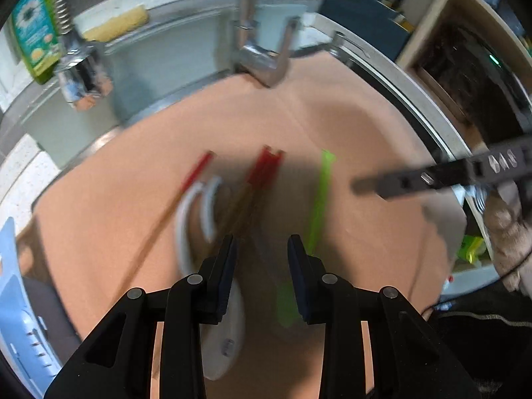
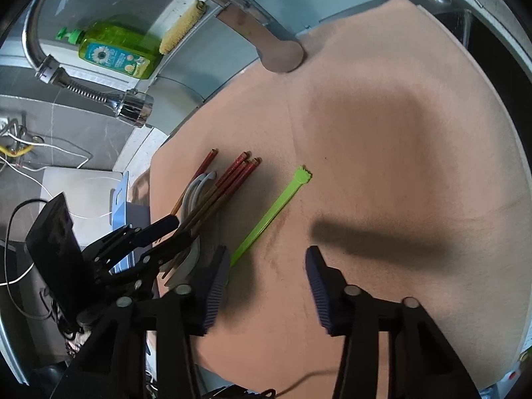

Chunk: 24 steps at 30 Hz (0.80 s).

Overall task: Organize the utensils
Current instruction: 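Grasp the green plastic spoon with the right tool while the left tool grasps the clear plastic spoon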

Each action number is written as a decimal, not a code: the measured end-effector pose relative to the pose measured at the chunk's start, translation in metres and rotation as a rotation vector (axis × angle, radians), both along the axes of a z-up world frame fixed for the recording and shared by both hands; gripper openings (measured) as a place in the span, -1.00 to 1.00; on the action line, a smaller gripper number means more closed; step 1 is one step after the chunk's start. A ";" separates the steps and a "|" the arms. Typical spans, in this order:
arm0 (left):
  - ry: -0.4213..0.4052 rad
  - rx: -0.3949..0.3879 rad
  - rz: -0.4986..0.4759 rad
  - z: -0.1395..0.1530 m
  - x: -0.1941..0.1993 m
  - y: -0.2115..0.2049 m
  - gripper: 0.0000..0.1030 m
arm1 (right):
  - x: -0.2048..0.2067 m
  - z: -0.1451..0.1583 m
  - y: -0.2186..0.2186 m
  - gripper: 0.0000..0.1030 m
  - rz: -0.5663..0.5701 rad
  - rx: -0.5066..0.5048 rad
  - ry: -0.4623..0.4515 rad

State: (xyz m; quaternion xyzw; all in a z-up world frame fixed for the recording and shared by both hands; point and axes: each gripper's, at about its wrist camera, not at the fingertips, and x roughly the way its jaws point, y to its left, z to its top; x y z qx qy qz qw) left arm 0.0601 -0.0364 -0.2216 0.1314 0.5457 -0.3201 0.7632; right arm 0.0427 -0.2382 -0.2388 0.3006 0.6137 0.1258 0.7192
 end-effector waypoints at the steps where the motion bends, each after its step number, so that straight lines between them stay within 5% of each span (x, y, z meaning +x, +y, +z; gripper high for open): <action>1: 0.010 0.005 -0.009 -0.002 -0.004 -0.002 -0.41 | 0.001 -0.001 0.000 -0.20 -0.001 0.003 0.004; 15: 0.085 0.052 0.015 -0.036 -0.003 -0.024 -0.41 | 0.009 -0.011 0.005 -0.20 0.002 0.010 0.037; 24: 0.065 0.040 -0.089 -0.043 -0.021 -0.063 -0.41 | 0.006 -0.016 -0.014 -0.20 -0.043 0.015 0.059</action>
